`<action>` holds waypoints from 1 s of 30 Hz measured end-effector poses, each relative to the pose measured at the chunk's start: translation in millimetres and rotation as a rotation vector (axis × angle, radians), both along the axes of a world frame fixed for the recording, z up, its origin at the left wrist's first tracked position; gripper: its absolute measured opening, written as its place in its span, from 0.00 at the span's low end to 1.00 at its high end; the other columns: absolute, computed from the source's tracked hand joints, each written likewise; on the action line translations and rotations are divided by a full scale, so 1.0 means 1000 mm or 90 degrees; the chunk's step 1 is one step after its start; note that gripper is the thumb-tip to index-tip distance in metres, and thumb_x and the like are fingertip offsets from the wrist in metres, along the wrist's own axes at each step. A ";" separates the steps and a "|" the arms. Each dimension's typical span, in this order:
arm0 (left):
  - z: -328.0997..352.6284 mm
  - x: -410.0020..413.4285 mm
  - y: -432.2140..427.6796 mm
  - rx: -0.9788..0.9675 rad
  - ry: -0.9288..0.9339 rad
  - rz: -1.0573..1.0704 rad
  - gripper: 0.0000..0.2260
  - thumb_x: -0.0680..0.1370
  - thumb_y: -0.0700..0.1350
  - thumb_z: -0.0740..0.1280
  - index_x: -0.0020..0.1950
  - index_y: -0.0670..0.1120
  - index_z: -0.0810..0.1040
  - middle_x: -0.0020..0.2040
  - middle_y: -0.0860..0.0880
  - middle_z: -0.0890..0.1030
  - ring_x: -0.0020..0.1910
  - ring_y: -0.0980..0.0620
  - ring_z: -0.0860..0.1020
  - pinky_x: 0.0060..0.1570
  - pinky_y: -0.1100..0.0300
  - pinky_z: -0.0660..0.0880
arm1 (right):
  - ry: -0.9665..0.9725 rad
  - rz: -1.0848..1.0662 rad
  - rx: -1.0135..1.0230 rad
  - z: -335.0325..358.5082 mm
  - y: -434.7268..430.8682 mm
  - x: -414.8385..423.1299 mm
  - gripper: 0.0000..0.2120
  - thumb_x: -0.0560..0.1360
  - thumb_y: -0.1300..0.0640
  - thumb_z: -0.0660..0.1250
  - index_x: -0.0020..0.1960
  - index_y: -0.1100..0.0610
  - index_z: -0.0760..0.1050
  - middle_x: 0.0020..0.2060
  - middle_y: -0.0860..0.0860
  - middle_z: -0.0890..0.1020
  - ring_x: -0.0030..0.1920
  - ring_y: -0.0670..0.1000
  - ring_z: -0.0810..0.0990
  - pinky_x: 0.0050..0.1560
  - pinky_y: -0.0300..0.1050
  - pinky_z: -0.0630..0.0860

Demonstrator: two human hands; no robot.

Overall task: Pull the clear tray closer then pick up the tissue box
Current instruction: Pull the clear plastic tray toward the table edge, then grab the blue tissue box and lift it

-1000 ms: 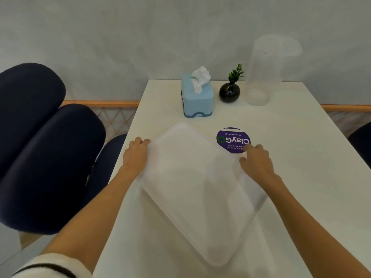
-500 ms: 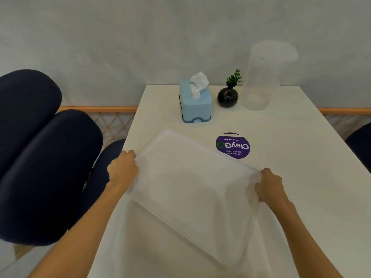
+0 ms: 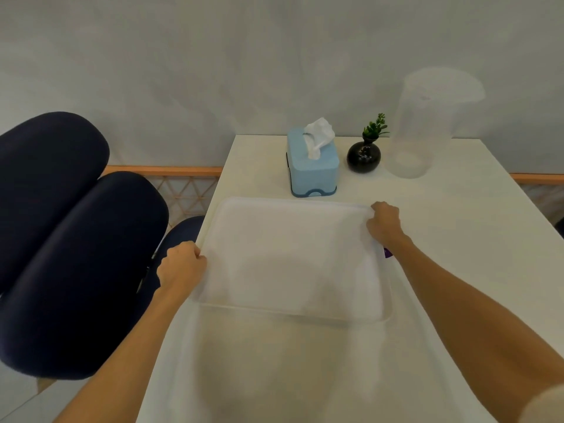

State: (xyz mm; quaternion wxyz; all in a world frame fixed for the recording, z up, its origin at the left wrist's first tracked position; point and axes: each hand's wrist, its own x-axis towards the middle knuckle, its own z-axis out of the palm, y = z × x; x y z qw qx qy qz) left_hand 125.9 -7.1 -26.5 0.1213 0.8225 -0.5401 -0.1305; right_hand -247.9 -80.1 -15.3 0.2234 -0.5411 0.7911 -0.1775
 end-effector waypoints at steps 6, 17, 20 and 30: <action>0.002 -0.002 -0.001 0.028 0.021 0.005 0.04 0.77 0.42 0.66 0.47 0.41 0.77 0.38 0.46 0.76 0.32 0.49 0.74 0.30 0.61 0.69 | 0.013 0.006 0.013 0.000 -0.011 0.001 0.17 0.77 0.66 0.55 0.64 0.66 0.69 0.63 0.65 0.71 0.62 0.63 0.72 0.61 0.53 0.71; 0.034 -0.014 -0.024 0.027 0.007 -0.062 0.21 0.76 0.48 0.67 0.68 0.46 0.70 0.63 0.43 0.75 0.56 0.41 0.77 0.50 0.47 0.76 | 0.035 0.033 -0.013 0.019 -0.033 -0.002 0.19 0.76 0.64 0.60 0.66 0.64 0.69 0.63 0.63 0.73 0.64 0.62 0.71 0.61 0.53 0.71; 0.058 -0.042 -0.063 -0.040 0.144 -0.122 0.21 0.77 0.47 0.67 0.69 0.44 0.70 0.65 0.43 0.75 0.61 0.43 0.75 0.56 0.50 0.74 | -0.024 0.066 -0.082 0.036 -0.050 0.011 0.20 0.76 0.63 0.61 0.68 0.65 0.69 0.64 0.64 0.74 0.66 0.61 0.71 0.64 0.50 0.69; 0.077 -0.143 -0.247 -0.073 0.481 -0.161 0.25 0.80 0.48 0.61 0.76 0.45 0.59 0.75 0.44 0.65 0.71 0.45 0.67 0.65 0.55 0.66 | -0.267 0.016 -0.126 0.034 -0.092 0.060 0.26 0.74 0.55 0.67 0.68 0.64 0.65 0.62 0.61 0.73 0.61 0.60 0.74 0.49 0.45 0.71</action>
